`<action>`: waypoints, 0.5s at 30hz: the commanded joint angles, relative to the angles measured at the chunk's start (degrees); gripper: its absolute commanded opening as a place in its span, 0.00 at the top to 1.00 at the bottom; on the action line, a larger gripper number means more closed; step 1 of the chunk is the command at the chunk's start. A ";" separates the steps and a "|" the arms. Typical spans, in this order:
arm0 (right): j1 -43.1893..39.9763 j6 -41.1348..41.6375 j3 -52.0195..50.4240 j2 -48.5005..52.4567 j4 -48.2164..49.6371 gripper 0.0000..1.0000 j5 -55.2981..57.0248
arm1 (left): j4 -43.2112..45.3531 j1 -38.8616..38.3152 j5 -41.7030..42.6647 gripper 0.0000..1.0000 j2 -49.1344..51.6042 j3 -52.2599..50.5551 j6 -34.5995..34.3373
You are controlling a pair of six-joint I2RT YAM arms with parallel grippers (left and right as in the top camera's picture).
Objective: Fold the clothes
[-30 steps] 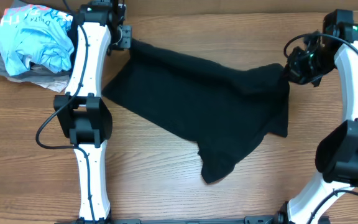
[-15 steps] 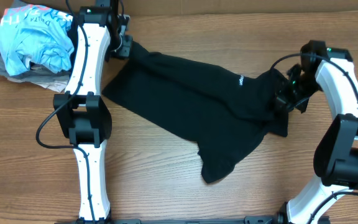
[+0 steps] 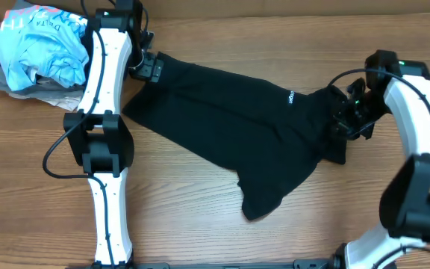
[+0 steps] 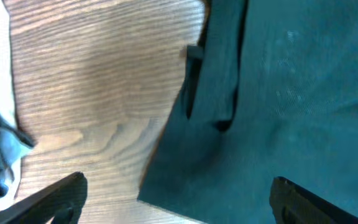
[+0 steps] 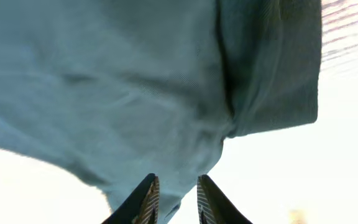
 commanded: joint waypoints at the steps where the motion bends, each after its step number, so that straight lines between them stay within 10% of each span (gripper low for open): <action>1: -0.02 -1.73 0.39 -8.20 -0.66 0.72 -3.54 | -2.47 0.48 2.25 0.01 -1.38 7.54 0.17; 15: 8.24 7.98 -0.13 -32.37 -9.18 0.56 3.43 | -14.45 0.70 4.66 0.00 -14.99 26.88 -10.19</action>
